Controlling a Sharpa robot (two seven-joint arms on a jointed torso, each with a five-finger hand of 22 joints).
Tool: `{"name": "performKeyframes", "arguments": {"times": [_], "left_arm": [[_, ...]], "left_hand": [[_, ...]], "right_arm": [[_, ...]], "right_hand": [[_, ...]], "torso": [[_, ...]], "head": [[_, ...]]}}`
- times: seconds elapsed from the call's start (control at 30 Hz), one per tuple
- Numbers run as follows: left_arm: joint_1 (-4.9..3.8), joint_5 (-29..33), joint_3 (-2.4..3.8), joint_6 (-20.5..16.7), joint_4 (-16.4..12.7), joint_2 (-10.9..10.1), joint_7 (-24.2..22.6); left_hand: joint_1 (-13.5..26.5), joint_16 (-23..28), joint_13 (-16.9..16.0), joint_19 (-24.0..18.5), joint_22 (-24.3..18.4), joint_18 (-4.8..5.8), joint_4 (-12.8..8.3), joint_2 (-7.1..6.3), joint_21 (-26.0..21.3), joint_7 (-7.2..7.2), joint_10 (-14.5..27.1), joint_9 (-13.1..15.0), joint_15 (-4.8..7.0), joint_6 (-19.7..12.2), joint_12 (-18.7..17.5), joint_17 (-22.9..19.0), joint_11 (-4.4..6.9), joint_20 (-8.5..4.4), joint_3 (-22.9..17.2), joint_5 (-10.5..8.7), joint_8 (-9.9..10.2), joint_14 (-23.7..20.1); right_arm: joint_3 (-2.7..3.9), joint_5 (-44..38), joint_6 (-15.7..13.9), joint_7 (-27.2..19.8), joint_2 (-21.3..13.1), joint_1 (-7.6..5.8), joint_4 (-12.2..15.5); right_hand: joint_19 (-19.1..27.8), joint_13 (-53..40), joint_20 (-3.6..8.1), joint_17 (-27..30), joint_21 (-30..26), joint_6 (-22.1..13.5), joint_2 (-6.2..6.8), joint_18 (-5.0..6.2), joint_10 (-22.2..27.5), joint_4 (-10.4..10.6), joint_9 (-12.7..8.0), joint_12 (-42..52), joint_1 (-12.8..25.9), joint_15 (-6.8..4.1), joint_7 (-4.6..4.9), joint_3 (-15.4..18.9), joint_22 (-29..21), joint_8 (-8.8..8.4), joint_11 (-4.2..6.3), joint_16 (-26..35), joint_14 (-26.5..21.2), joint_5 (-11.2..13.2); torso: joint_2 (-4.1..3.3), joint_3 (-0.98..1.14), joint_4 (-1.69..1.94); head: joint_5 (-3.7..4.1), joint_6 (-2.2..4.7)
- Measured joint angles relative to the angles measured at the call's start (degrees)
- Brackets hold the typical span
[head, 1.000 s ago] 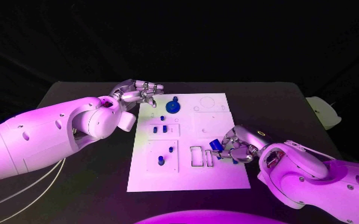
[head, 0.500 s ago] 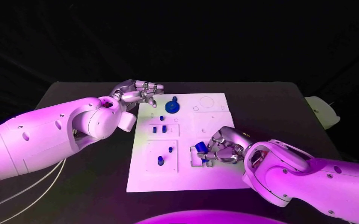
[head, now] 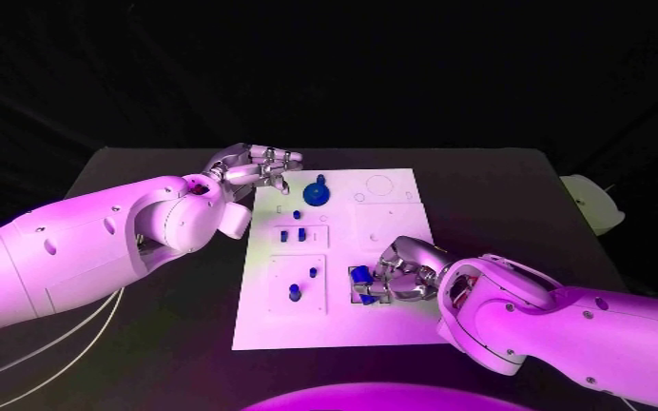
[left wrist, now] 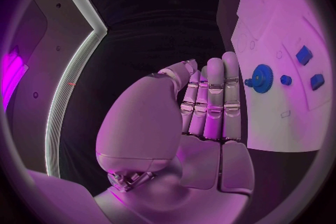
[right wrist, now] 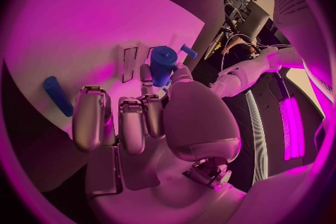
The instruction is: Assemble the parts on the task board
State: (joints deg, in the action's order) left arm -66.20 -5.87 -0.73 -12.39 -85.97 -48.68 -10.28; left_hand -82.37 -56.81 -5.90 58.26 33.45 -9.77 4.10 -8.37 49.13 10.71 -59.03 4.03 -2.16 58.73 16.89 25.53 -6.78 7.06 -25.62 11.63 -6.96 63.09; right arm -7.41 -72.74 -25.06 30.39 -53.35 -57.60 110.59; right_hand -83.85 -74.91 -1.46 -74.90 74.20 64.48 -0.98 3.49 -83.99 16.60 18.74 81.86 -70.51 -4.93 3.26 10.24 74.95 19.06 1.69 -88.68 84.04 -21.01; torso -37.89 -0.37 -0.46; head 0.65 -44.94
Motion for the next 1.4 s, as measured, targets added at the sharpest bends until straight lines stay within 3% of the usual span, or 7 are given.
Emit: {"name": "performKeyframes", "arguments": {"times": [0.1, 0.2, 0.37, 0.57, 1.07, 1.2, 1.4], "left_arm": [[0.0, 0.0, 0.0, 0.0, 0.0, 0.0, 0.0], [-0.01, 0.0, 0.0, 0.0, 0.0, 0.0, 0.0], [-0.01, 0.1, 0.0, 0.1, -0.1, -0.1, 0.0], [-0.01, 0.2, 0.0, 0.2, -0.2, -0.2, 0.0], [-0.02, 0.2, 0.01, 0.7, -0.5, -0.5, 0.2], [-0.02, 0.2, 0.01, 0.7, -0.5, -0.5, 0.2], [-0.02, 0.2, 0.01, 0.7, -0.5, -0.6, 0.2]], "left_hand": [[0.0, 0.0, 0.0, 0.0, 0.0, 0.0, 0.0, 0.0, 0.0, 0.0, 0.0, 0.0, 0.0, 0.0, 0.0, 0.0, 0.0, 0.0, 0.0, 0.0, 0.0, 0.0], [0.0, 0.0, 0.0, 0.0, 0.0, 0.0, 0.0, 0.0, 0.0, 0.0, 0.0, 0.0, 0.0, 0.0, 0.0, 0.0, 0.0, 0.0, 0.0, 0.0, 0.0, 0.0], [0.0, 0.0, 0.0, 0.0, 0.0, -0.01, 0.0, 0.0, 0.0, 0.0, 0.0, 0.0, 0.0, 0.0, 0.0, 0.0, 0.0, 0.0, 0.0, 0.0, 0.0, 0.0], [0.0, 0.0, 0.0, 0.0, 0.0, 0.0, 0.0, 0.0, 0.0, 0.0, 0.0, 0.0, 0.0, 0.0, 0.0, 0.0, 0.0, 0.0, 0.0, 0.0, 0.0, 0.0], [0.0, -0.2, 0.0, 0.0, -0.1, -0.01, 0.0, 0.0, 0.0, 0.0, 0.2, 0.0, 0.0, 0.0, 0.0, -0.1, -0.19, 0.0, 0.0, 0.0, 0.0, 0.0], [0.0, -0.2, 0.0, 0.0, -0.1, 0.0, 0.0, 0.0, 0.0, 0.21, 0.5, 0.0, -0.21, -0.2, 0.0, -0.1, -0.07, 0.0, 0.0, 0.0, 0.0, -0.2], [0.0, -0.2, 0.0, 0.0, -0.1, 0.0, 0.0, 0.0, -0.2, 0.21, 0.6, 0.0, -0.21, -0.2, 0.0, -0.1, -0.19, 0.0, 0.0, 0.0, 0.0, -0.2]], "right_arm": [[0.0, -0.1, 0.3, 0.4, 0.2, 0.0, -0.2], [0.0, -0.3, 0.4, 0.6, 0.3, 0.0, -0.4], [0.0, -0.9, 0.5, 1.0, 0.4, 0.0, -0.7], [0.0, -1.7, 0.3, 1.3, 0.5, 0.0, -0.9], [0.01, -3.6, -0.8, 1.5, 0.3, -0.01, -0.4], [0.01, -4.0, -1.0, 1.3, -0.1, -0.01, 0.3], [0.01, -4.7, -1.0, 1.0, -1.5, 0.01, 1.7]], "right_hand": [[0.0, 0.0, 0.04, 0.0, -0.2, -0.2, -0.92, 0.0, 0.0, 0.0, 0.0, 0.0, 0.3, 0.0, -0.21, 0.8, 0.0, 0.25, 0.0, 0.0, 0.0, 2.7], [-0.2, -0.1, 0.24, 0.0, -0.2, -0.3, -1.69, 0.0, 0.0, 0.0, 5.4, 0.0, 1.1, 0.0, -0.3, 1.9, 0.0, 0.67, 0.0, 0.0, 0.0, 6.0], [-0.2, -0.3, 0.24, 0.0, -0.2, 0.3, -2.44, 0.0, 0.0, 0.0, 6.6, -0.1, 2.4, 0.0, -0.87, 3.8, 0.0, 1.14, 0.0, 0.0, 0.0, 11.2], [-0.2, 0.0, 0.24, 0.0, -0.9, 0.2, -1.78, 0.0, 0.0, 0.1, 7.6, -0.7, 5.2, 0.0, -1.48, 5.4, 0.0, 1.62, 0.01, 0.0, 0.0, 15.5], [-0.2, 0.0, 0.24, 0.0, -2.3, -0.9, -0.22, 0.0, 0.0, 0.1, 8.1, -2.4, 6.7, 0.01, -0.98, 5.7, 0.0, 1.2, 0.0, 0.0, 0.0, 15.8], [-0.2, 0.0, 0.24, 0.0, -2.3, -0.9, 0.16, -0.01, 0.0, -0.1, 8.6, -2.4, 6.3, 0.01, -0.98, 5.1, 0.0, 1.2, 0.0, 0.0, 0.0, 11.1], [-0.2, -0.1, 0.24, 0.0, -2.0, -0.9, -0.29, 0.0, 0.0, -0.7, 9.2, -2.4, 2.9, 0.01, -0.98, 4.4, 0.0, 1.2, 0.0, 0.0, 0.0, 7.2]], "torso": [[0.01, 0.03, 0.02], [0.02, 0.07, 0.03], [0.02, 0.04, 0.03], [0.05, 0.03, 0.03], [0.05, 0.03, 0.0], [0.05, 0.04, -0.01], [0.06, 0.07, -0.01]], "head": [[0.0, -0.07], [-0.01, -0.08], [-0.03, -0.09], [-0.07, -0.09], [-0.04, -0.13], [-0.04, -0.02], [-0.04, 0.03]]}}
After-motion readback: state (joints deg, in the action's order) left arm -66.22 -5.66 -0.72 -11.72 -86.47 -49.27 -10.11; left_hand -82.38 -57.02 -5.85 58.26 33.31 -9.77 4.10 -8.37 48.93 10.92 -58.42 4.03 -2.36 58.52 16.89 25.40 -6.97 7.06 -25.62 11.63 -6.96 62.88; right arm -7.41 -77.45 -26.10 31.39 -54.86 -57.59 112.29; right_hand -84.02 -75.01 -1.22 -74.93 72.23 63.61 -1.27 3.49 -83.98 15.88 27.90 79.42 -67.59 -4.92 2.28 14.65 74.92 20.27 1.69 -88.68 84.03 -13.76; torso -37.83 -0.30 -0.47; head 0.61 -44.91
